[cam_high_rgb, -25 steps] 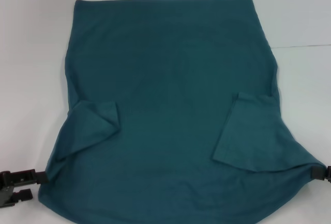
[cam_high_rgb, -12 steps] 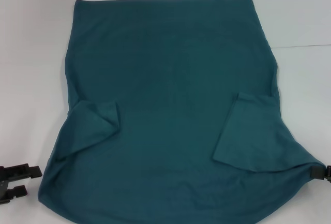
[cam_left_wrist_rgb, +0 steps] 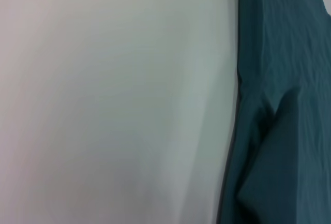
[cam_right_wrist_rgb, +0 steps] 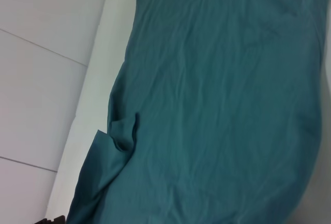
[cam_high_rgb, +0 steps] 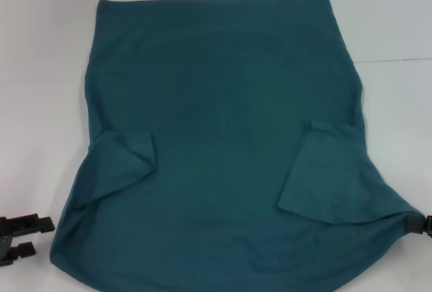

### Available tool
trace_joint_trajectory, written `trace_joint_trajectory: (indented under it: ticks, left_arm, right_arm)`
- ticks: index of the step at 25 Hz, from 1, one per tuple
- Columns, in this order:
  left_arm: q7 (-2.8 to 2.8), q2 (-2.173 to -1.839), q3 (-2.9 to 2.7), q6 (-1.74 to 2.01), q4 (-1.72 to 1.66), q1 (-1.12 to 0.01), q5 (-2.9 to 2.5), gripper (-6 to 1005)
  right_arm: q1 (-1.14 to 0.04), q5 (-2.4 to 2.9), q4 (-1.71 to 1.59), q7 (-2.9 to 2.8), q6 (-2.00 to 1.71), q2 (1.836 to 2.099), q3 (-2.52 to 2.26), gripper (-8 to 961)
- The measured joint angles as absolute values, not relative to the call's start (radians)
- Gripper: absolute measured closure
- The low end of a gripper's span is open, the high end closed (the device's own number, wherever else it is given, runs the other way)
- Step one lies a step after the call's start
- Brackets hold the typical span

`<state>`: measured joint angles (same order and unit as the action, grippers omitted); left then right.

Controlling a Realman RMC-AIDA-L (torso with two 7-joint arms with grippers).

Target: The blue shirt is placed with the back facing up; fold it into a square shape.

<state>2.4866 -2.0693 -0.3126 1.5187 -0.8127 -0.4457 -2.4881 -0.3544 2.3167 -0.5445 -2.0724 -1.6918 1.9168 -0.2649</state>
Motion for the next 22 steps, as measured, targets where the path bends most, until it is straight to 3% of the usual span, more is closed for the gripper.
trace_joint_trajectory:
  ticks: [22]
  left_arm:
    - [2.497, -2.077, -0.391, 1.531, -0.799, -0.459, -2.490, 264]
  right_arm:
    - [-0.356, 2.316, -0.545, -2.072, -1.692, 1.916, -0.261, 923]
